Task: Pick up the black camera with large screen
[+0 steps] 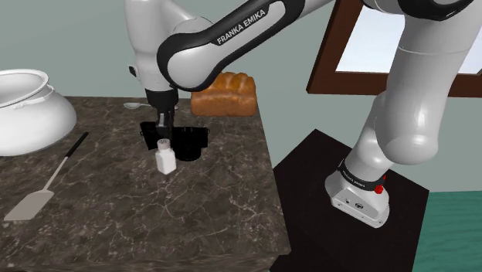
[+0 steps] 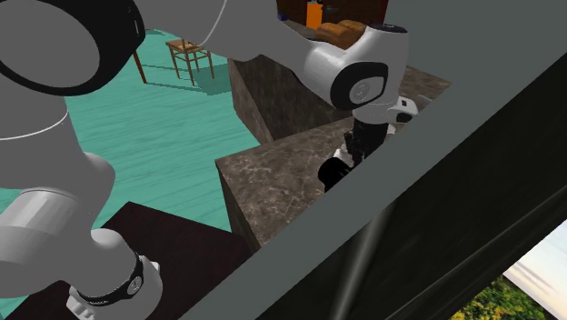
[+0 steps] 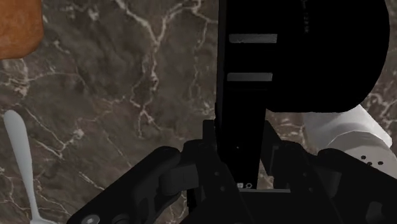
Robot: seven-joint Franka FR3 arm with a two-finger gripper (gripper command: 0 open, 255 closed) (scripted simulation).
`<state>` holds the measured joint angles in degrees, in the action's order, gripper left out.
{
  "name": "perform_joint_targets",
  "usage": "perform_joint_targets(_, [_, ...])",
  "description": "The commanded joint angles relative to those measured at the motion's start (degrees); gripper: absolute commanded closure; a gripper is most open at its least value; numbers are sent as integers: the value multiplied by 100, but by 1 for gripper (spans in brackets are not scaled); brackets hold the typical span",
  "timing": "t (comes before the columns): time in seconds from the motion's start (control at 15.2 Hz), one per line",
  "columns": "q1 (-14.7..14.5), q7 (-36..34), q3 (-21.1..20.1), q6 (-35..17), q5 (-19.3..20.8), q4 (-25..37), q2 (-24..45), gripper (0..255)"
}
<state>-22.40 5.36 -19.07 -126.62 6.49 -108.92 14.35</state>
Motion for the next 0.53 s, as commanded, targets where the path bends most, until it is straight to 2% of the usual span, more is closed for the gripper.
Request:
perform_joint_targets(0.0, [9,27,-9,128,-31,68,-55,255])
perform_joint_targets(0.46, [28,96,-35,611,-130,365,-254,255])
